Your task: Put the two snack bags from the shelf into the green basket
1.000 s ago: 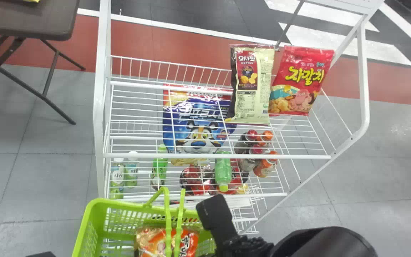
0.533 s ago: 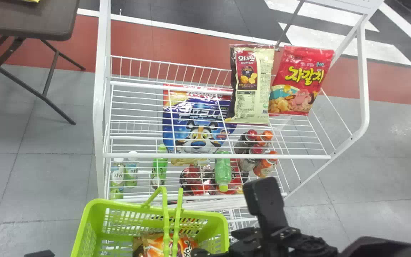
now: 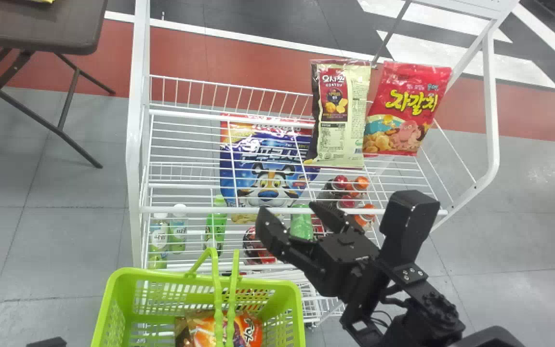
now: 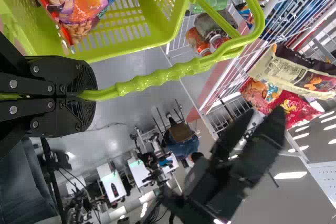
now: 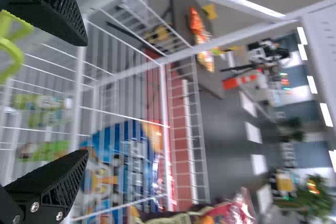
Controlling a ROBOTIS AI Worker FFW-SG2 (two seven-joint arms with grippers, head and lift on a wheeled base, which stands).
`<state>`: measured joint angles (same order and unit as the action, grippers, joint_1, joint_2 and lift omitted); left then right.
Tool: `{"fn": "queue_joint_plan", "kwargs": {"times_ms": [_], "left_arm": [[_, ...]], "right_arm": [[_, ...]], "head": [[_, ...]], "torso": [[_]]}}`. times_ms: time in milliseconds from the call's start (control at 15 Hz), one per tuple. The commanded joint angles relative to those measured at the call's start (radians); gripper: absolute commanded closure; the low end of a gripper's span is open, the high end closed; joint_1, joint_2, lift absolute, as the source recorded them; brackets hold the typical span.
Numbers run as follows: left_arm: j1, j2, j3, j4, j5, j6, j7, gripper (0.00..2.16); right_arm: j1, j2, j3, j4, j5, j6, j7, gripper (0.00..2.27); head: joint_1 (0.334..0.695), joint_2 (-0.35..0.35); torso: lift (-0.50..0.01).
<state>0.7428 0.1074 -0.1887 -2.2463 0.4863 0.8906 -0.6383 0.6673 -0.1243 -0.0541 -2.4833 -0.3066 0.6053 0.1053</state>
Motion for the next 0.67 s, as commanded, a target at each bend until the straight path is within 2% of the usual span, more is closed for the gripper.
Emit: {"fn": "queue_joint_plan", "kwargs": {"times_ms": [0,133,200,400,600], "left_arm": [[0.0,0.0,0.0,0.004,0.0,-0.005,-0.001,1.9],[-0.002,0.002,0.0,0.01,0.0,-0.011,-0.001,1.9],[-0.003,0.002,0.0,0.016,0.0,-0.014,-0.003,1.9],[-0.006,0.006,0.002,0.017,0.009,-0.014,-0.008,1.9],[0.007,0.012,0.015,0.013,0.021,-0.014,-0.014,1.9]], "right_arm": [[0.029,0.002,0.01,0.083,0.058,-0.238,-0.007,0.08],[0.067,0.002,0.02,0.161,0.1,-0.511,-0.024,0.08],[0.087,0.002,0.045,0.195,0.155,-0.649,-0.049,0.08],[0.112,0.005,0.063,0.193,0.15,-0.695,-0.07,0.08],[0.114,0.014,0.063,0.159,0.121,-0.572,-0.076,0.08]], "head": [[0.695,-0.35],[0.695,-0.35],[0.695,-0.35],[0.695,-0.35],[0.695,-0.35]], "torso": [[-0.012],[-0.012],[-0.012],[-0.012],[-0.012]]}}
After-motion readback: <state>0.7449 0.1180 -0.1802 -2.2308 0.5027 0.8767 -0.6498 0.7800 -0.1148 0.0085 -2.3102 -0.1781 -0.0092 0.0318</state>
